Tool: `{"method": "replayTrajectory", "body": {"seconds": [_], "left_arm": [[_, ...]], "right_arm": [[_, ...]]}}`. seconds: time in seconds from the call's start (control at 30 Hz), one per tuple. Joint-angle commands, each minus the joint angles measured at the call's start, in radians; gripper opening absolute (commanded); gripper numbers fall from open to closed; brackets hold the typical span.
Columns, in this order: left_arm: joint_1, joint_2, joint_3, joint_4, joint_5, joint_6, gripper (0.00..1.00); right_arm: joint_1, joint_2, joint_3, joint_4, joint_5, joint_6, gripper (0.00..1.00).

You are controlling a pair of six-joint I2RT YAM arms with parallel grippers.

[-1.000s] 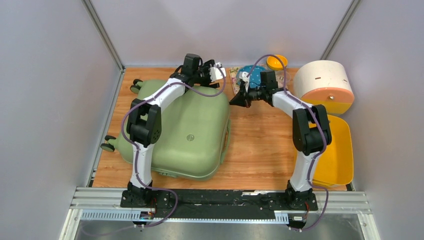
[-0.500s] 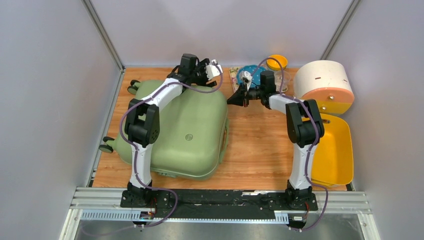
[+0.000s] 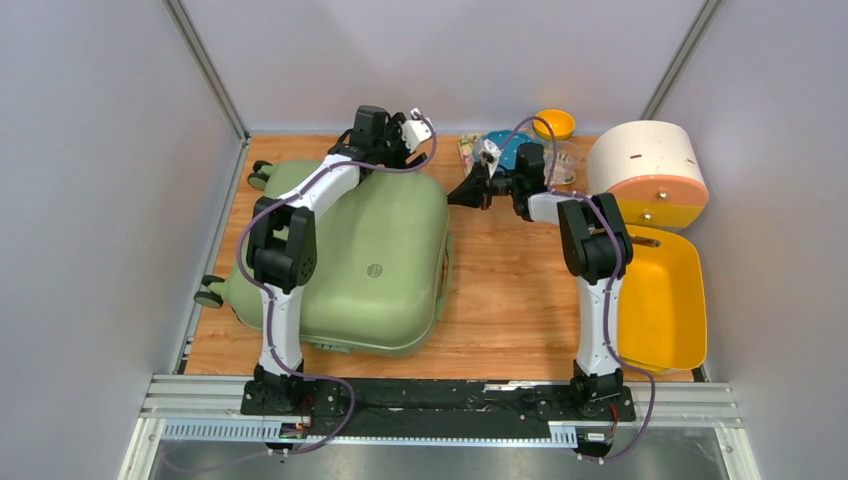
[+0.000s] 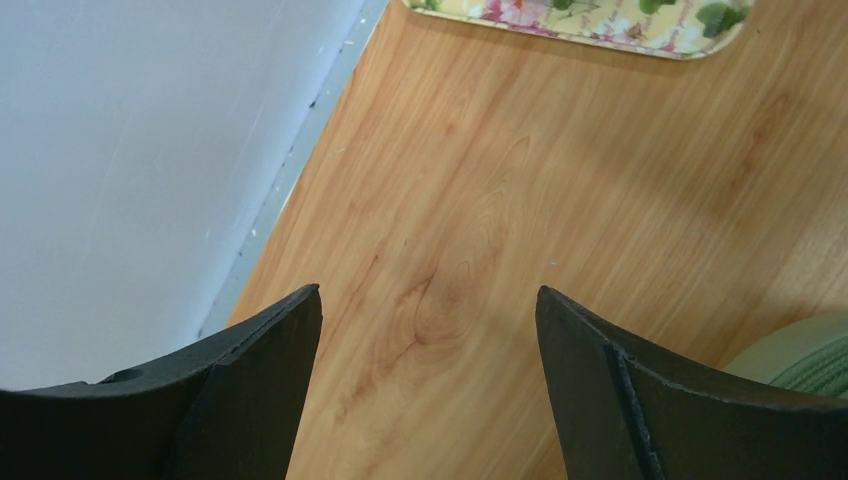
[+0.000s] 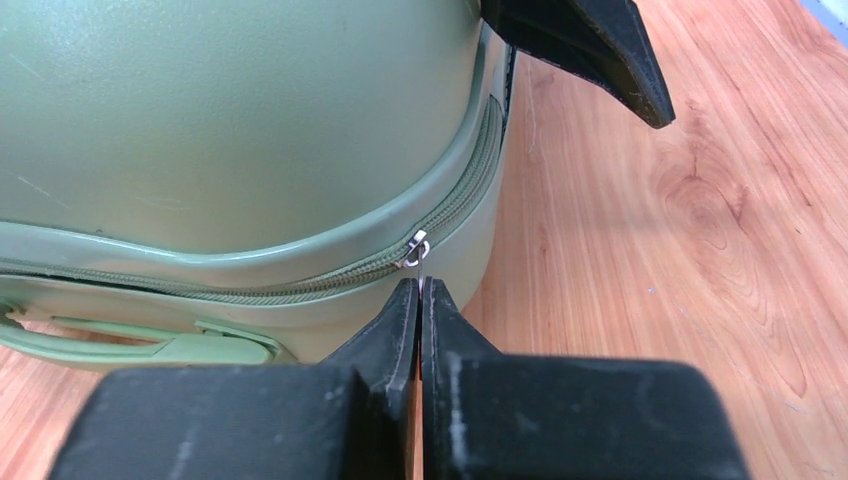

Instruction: Open, take out, and arrange the luggage

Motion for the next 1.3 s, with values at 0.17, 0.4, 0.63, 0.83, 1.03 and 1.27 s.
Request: {"method": "replayTrajectory", "body": {"seconds": [0.17,0.4,0.63,0.83,1.03,1.27], "left_arm": [[0.047,0.052,0.149,-0.153,-0.054,-0.338,0.88],[0.127,-0.088,0.117,-0.034,-0.105,-0.307,0.88],[0.191,-0.34,-0.068,0.02,-0.158,-0.354,0.88],[0.285,-0.643,-0.375,0.011,-0.116,-0.438,0.88],[0.334,-0.939,-0.636,-0.151,-0.022,-0.425,0.88],[0.389,-1.211,-0.857,-0.305,0.006,-0.376,0.88]], "right_arm": [[0.054,-0.08,0.186,-0.544,0.307,-0.197,0.29],[-0.024,-0.23,0.108,-0.814,0.436,-0.094,0.54],[-0.019,-0.37,0.057,-1.087,0.501,0.016,0.57],[0.016,-0.471,-0.141,-1.074,0.488,0.143,0.57],[0.111,-0.499,-0.277,-1.009,0.494,0.226,0.57],[0.169,-0.436,-0.348,-0.879,0.479,0.355,0.57]]}}
